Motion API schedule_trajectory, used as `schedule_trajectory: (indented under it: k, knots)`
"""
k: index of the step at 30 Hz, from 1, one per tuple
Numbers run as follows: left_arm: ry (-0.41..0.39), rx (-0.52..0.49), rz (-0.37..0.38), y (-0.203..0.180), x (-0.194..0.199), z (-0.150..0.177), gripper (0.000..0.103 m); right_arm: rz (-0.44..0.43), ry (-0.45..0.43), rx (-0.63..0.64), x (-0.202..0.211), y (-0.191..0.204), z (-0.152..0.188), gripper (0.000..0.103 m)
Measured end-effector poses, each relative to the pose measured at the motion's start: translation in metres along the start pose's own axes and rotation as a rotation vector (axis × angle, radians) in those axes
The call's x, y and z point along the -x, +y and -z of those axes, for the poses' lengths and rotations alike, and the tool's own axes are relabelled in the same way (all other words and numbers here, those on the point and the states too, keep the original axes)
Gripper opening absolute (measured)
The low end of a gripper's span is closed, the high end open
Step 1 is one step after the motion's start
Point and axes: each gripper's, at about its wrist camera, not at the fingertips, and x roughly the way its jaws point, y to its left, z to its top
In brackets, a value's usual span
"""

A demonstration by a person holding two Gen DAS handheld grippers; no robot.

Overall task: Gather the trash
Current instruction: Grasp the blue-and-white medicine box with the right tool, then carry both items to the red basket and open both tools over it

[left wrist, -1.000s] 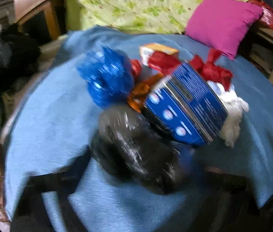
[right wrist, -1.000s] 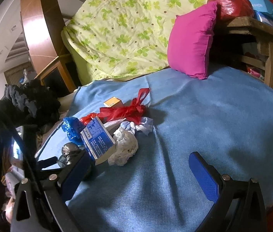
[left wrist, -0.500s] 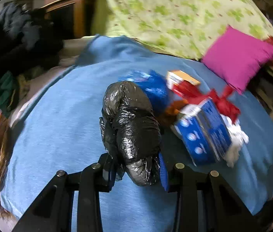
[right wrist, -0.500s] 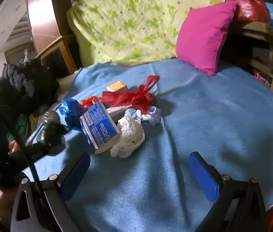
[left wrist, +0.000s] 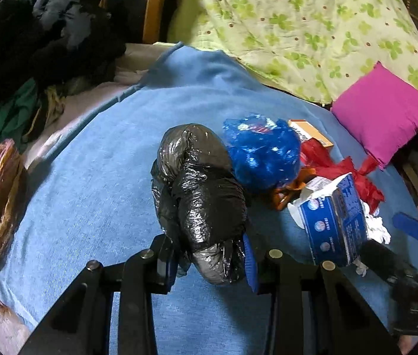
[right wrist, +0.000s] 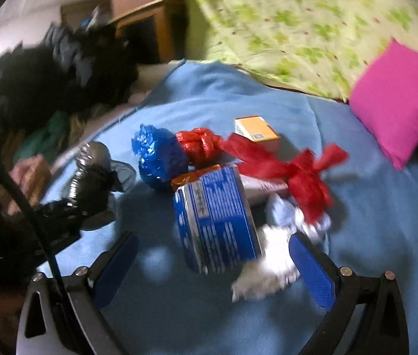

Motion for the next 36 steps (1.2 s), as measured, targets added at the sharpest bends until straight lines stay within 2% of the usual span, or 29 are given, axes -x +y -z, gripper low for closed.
schedule_trajectory:
  k: [5,7,9,10,12,13,18,27,32,36]
  knots:
    - [0.010,0.008,0.002,0.002,-0.003,-0.002,0.038,0.053,0.067,0.084,-0.033,0.007,-0.004,0.102]
    - [0.010,0.005,0.006,0.001,-0.003,-0.001,0.038,0.059,0.081,0.089,-0.041,0.007,-0.004,0.098]
    - [0.013,0.001,0.008,0.000,-0.004,-0.001,0.038,0.064,0.098,0.098,-0.048,0.007,-0.004,0.088]
    - [0.015,0.000,0.009,0.000,-0.005,-0.001,0.038,0.064,0.110,0.105,-0.051,0.008,-0.003,0.076]
    - [0.018,-0.001,0.010,0.001,-0.006,-0.001,0.038,0.064,0.113,0.111,-0.052,0.010,-0.001,0.067]
    - [0.018,-0.002,0.008,0.001,-0.007,-0.001,0.038,0.061,0.110,0.107,-0.052,0.010,-0.001,0.059]
    - [0.009,-0.016,-0.003,0.000,-0.006,0.000,0.038,0.068,0.062,0.067,-0.032,0.008,0.000,0.059]
    - [-0.024,-0.103,-0.044,-0.018,-0.001,0.010,0.038,0.048,-0.075,-0.070,0.044,-0.021,0.001,0.059]
    - [-0.025,-0.163,-0.054,-0.028,0.000,0.017,0.038,0.091,-0.086,-0.153,0.071,-0.057,0.022,0.058]
    - [-0.036,-0.205,-0.053,-0.036,0.003,0.021,0.038,0.123,-0.076,-0.294,0.089,-0.105,0.053,0.058]
